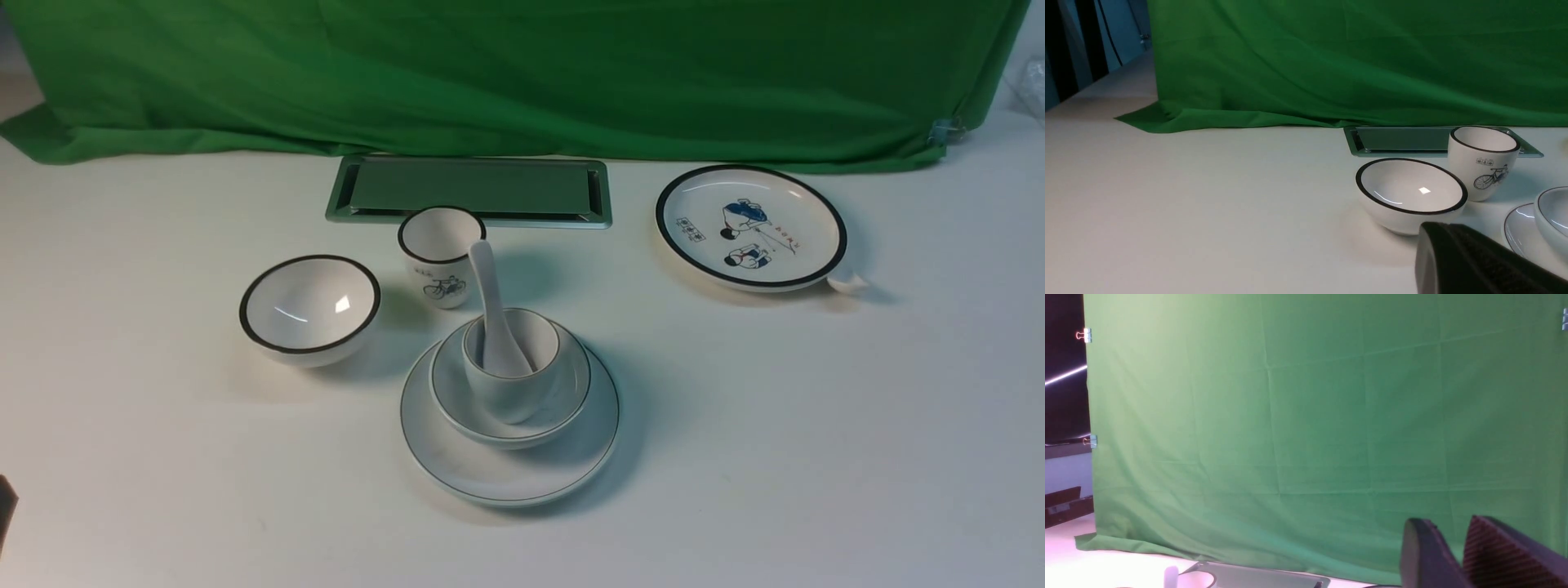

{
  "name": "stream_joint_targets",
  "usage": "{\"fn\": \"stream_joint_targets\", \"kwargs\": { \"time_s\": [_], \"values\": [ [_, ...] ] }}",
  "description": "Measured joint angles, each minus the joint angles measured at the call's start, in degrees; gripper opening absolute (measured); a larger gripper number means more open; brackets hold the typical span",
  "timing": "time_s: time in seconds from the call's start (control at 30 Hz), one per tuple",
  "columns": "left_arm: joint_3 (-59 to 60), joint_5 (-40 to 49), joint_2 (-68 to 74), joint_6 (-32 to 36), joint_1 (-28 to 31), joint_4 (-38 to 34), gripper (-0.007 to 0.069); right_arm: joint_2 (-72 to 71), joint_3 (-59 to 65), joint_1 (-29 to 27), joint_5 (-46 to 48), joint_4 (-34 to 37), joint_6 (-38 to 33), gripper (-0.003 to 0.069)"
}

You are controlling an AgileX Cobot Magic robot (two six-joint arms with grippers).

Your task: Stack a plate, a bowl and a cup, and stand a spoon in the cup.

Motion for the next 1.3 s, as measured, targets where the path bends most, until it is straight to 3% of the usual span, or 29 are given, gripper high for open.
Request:
{"fn": "stream_joint_targets", "kwargs": {
  "time_s": [0.27, 0.4, 0.57, 0.73, 1.3],
  "values": [
    [0.0, 0.0, 0.0, 1.22, 0.0, 0.0, 0.0004, 0.0, 0.0, 0.0, 0.0, 0.0, -0.1, 0.0219],
    [0.0, -0.06, 0.0, 1.53, 0.0, 0.0, 0.0004, -0.31, 0.0, -0.66, 4.0, 0.0, -5.3, 0.0232],
    [0.0, -0.2, 0.0, 1.72, 0.0, 0.0, 0.0004, -1.35, 3.23, -9.56, 17.95, 0.0, -11.74, 0.0235],
    [0.05, -0.45, 0.0, 1.73, 0.0, 0.29, 0.0004, -1.88, 9.84, -17.15, 26.29, -0.36, -9.15, 0.0235],
    [0.05, -0.45, 0.0, 1.85, 0.0, 0.51, 0.0004, -1.92, 9.97, -17.96, 27.02, -1.16, -7.69, 0.0238]
  ]
}}
